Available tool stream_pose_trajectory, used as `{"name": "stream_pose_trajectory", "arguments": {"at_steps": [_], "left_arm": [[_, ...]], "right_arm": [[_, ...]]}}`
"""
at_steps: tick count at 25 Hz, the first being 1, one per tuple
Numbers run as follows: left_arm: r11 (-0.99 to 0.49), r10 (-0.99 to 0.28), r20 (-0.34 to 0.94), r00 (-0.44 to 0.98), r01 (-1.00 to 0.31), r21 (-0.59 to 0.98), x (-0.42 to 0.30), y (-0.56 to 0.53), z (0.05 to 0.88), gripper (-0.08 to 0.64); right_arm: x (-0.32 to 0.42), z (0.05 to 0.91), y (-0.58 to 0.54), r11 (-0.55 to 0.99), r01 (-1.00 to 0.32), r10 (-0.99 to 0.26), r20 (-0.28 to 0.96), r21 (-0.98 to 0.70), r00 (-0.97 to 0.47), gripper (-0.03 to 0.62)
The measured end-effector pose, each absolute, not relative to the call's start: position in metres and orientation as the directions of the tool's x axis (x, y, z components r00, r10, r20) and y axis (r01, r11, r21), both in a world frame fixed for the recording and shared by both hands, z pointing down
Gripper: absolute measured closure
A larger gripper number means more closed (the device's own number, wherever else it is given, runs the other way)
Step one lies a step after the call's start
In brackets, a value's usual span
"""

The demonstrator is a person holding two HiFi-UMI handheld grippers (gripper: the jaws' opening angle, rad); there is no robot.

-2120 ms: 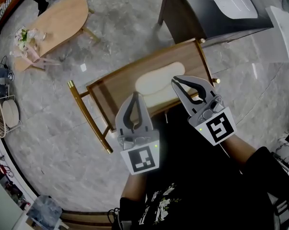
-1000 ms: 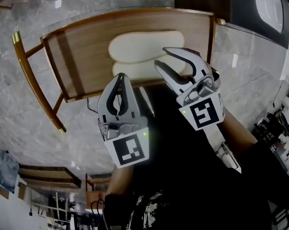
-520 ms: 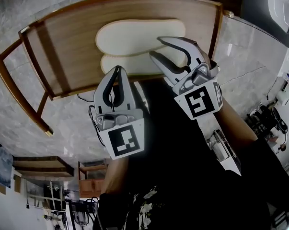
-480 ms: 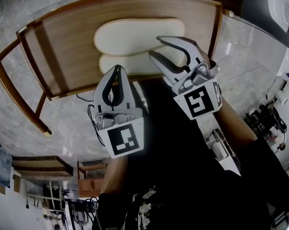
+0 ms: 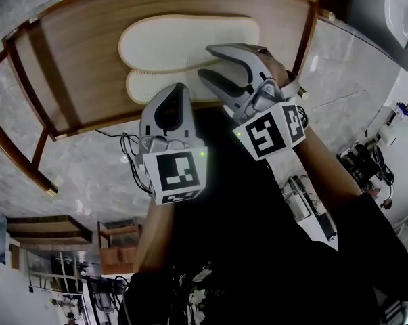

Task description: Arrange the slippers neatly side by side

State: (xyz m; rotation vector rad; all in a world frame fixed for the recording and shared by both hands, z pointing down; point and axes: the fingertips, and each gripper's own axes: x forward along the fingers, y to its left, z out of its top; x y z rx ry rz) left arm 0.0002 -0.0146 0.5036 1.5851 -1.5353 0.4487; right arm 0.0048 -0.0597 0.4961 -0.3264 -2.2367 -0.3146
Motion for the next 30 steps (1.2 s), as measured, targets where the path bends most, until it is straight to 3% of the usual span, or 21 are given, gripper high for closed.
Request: {"name": "stream_pose_trajectory", "arguments": {"at_steps": [12,19,30], "left_arm": [[0.185,-0.568,0.797,0.204,-0.912,0.366,-0.004,-0.012,0.527,0.557],[0.184,-0.573,0.793,0.208,-0.910,0.371,-0.005,-0.012,0.527,0.557],[0.155,-0.598,0.776,0.201,-0.921,0.358,-0.011,-0.017,0.515,0.557]], "right_arm": [[-0.004,0.518,-0.048,0.854,0.479,0.126,0.813,0.203,-0.569,0.423],[-0.010,0.506,-0.047,0.855,0.457,0.102,0.783,0.247,-0.614,0.523],[-0.022,0.473,-0.064,0.894,0.348,0.038,0.724,0.284,-0.689,0.565]]}}
